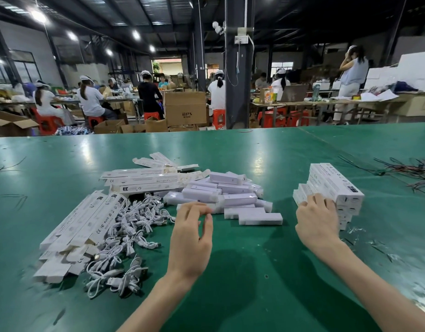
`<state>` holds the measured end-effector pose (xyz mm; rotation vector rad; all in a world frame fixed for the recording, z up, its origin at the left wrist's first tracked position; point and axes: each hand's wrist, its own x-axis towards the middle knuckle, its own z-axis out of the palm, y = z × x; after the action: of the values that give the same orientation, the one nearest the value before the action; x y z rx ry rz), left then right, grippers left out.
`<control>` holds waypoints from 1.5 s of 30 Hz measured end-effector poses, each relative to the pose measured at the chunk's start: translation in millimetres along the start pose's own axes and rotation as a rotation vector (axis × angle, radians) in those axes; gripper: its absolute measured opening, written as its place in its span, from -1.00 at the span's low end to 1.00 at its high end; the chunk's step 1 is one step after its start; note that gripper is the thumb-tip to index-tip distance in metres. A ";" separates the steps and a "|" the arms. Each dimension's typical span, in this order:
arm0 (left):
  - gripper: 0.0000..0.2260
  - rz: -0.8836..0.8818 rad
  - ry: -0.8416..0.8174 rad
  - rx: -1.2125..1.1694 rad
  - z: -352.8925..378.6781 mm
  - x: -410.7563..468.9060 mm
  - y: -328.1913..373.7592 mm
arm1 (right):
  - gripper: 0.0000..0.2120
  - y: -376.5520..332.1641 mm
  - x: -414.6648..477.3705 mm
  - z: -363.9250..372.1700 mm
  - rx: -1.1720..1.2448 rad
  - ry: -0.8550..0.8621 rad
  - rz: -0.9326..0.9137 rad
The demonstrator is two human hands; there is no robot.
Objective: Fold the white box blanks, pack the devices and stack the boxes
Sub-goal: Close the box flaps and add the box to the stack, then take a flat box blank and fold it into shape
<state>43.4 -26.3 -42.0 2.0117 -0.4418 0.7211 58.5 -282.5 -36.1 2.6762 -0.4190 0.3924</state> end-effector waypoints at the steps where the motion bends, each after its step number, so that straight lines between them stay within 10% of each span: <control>1: -0.90 0.007 -0.015 0.073 -1.1 1.8 -2.6 | -0.62 0.5 -0.1 1.0 -0.007 -0.011 0.009; 5: -0.84 -0.021 -0.076 0.399 -19.7 34.2 -19.5 | -0.59 -5.2 -3.2 1.5 0.142 0.047 0.019; 14: -0.63 -0.062 -0.373 1.225 -71.1 149.1 -105.5 | -0.64 -52.8 -21.0 3.1 0.758 0.768 -0.371; 25: -0.75 0.237 -0.525 1.418 -52.6 155.9 -157.6 | -0.74 -55.3 -21.7 9.3 0.831 0.686 -0.483; 45: -0.85 0.246 -0.491 1.381 -27.1 159.1 -149.9 | -0.82 -58.5 -23.5 7.4 0.811 0.703 -0.572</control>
<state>241.0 69.7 -25.8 3.5240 -0.5364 0.7426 58.6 -229.1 -70.4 2.9031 0.8613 1.4742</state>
